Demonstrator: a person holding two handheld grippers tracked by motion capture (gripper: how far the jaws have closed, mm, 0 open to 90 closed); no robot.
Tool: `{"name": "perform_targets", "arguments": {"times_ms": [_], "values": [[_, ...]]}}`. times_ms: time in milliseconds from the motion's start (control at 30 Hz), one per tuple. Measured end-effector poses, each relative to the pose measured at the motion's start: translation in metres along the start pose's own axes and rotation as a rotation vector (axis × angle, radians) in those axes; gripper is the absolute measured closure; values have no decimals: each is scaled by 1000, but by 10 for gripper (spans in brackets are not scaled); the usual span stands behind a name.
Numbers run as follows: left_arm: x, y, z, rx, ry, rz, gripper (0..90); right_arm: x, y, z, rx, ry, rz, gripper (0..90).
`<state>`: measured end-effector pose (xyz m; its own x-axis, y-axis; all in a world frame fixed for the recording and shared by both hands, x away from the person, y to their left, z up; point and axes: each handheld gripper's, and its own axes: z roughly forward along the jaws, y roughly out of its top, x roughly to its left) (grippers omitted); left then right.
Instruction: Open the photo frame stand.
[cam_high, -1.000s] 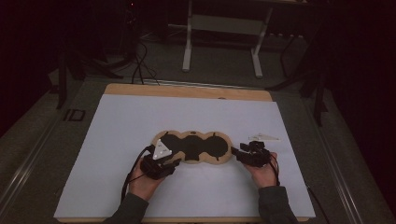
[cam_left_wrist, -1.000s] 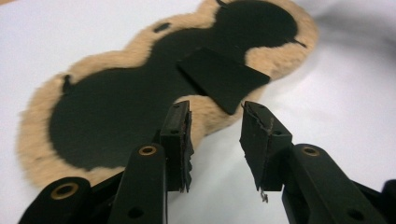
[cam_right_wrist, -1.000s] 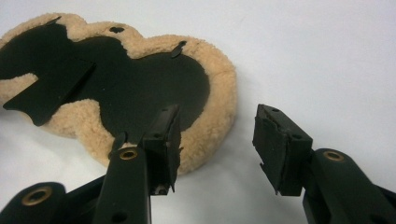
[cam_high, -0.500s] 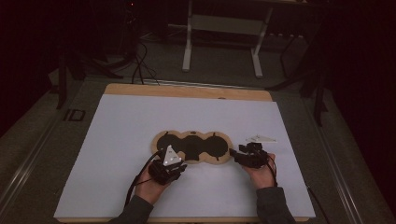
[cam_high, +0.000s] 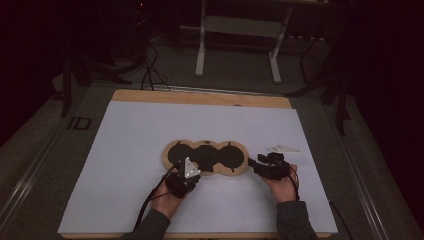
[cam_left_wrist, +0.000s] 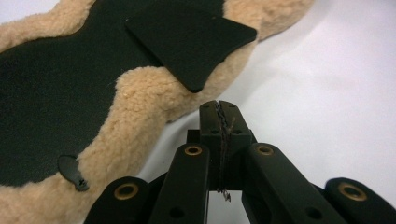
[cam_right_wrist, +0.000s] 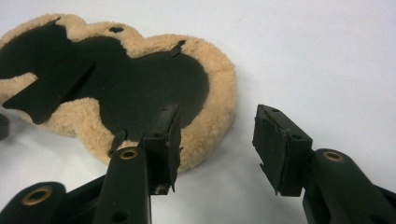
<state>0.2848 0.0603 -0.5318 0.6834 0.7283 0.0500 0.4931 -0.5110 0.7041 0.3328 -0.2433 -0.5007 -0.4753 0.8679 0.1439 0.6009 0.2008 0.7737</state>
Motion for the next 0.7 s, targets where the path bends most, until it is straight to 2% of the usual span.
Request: {"name": "perform_targets", "arguments": {"times_ms": [267, 433, 700], "values": [[2, 6, 2, -12, 15, -29, 900, -2, 0, -2, -8, 0, 5, 510], [2, 7, 1, -17, 12, -32, 900, -2, 1, -3, -9, 0, 5, 511], [6, 14, -6, -57, 14, -53, 899, -1, 0, -2, -6, 0, 2, 513]]}}
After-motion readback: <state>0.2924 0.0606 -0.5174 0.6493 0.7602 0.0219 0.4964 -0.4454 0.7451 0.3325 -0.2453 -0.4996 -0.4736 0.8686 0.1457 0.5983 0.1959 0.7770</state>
